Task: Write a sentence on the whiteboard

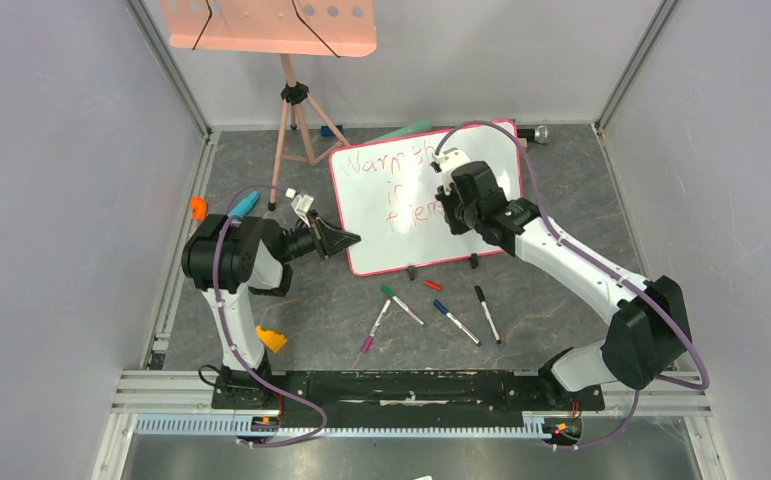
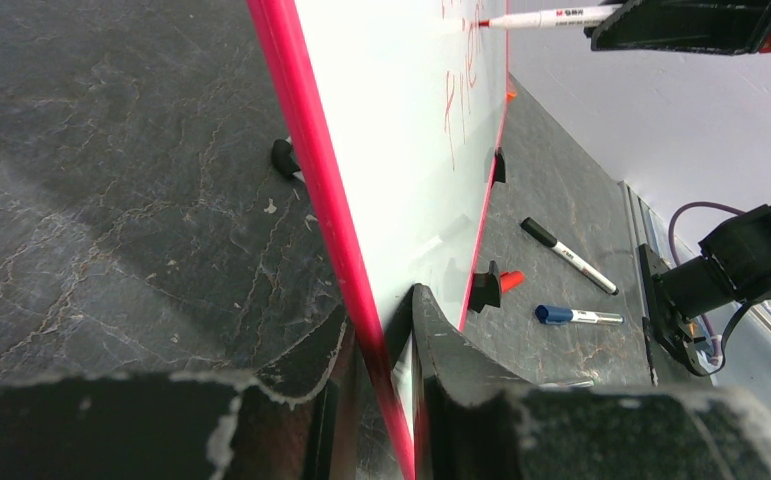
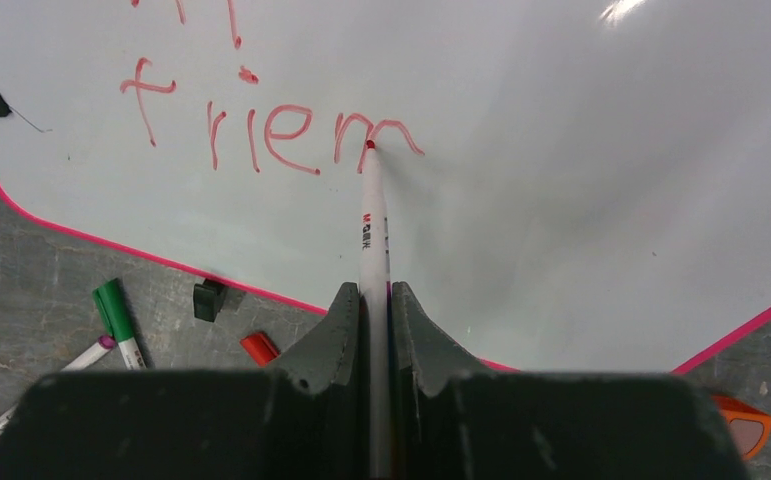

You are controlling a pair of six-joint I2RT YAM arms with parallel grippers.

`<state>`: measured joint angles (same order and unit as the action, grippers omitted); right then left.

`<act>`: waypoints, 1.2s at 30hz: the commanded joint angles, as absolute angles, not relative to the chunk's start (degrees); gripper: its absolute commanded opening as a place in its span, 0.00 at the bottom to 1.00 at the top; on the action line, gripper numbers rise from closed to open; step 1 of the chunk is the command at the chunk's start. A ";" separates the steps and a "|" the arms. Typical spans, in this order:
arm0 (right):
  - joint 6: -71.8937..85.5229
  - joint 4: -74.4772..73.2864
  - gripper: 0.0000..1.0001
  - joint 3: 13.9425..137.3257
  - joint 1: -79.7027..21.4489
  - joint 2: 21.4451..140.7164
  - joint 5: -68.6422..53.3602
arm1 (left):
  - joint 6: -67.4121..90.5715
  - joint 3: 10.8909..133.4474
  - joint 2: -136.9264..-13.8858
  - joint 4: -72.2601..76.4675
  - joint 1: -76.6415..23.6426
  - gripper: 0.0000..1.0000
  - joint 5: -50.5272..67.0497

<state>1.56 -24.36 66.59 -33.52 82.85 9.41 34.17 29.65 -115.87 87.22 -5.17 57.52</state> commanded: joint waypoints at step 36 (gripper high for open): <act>1.69 -26.03 0.00 66.08 -31.77 82.71 11.69 | 26.95 30.34 -117.26 89.21 -4.13 0.07 49.92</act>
